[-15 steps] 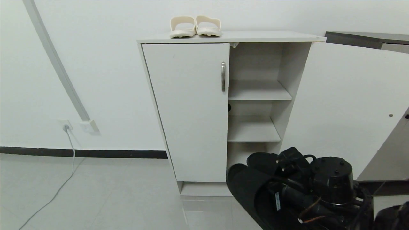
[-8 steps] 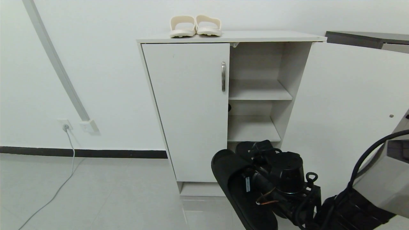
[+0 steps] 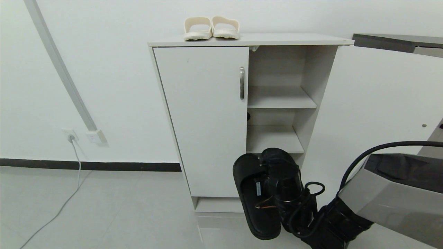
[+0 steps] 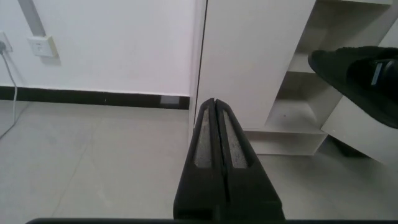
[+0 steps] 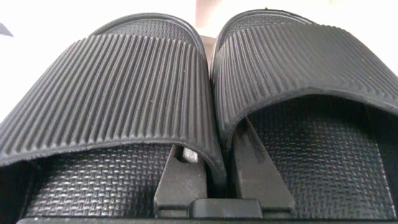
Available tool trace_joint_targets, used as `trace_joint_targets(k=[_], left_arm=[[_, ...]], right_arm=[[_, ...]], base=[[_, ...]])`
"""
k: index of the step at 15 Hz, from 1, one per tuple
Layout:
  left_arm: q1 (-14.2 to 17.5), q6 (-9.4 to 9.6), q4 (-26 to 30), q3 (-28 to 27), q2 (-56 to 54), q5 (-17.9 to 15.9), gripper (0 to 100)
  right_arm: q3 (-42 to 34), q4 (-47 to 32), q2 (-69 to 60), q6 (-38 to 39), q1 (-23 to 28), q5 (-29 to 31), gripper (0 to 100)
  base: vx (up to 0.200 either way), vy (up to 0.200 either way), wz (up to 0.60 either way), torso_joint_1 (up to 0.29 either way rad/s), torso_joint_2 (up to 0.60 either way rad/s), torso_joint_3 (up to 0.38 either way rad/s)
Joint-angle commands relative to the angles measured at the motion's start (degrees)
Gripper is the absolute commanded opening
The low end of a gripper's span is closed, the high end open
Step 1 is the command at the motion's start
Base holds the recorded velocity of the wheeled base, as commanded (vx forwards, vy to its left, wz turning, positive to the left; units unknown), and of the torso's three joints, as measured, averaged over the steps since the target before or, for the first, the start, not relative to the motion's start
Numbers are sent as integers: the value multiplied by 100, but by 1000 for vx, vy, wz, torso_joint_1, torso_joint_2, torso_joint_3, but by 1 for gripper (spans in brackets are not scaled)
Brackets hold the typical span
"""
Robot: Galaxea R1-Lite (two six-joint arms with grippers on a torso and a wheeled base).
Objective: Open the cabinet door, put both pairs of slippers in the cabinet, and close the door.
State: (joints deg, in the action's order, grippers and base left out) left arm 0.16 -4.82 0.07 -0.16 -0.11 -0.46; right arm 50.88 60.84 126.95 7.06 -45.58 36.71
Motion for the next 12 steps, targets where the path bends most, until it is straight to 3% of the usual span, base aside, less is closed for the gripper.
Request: trace_joint_targets(k=[1,3,11,12], left_arm=[[2,-2,1,-2,20,2,0],[2,-2,1,-2,20,2,0],[2,-2,1,-2,20,2,0],[2,-2,1,-2,20,11,0]], right_arm=[[431,-275,286,182,-3,241,0],[668,-371,488,305,32,601,0],[721,-354,603,305,49,627,0],[721,-354,638,305,58,627,0]], base=[[0,0,0,0,0,0],[0,0,0,0,0,0],[0,-200,0,2,2,4],[0,0,0,0,0,0]])
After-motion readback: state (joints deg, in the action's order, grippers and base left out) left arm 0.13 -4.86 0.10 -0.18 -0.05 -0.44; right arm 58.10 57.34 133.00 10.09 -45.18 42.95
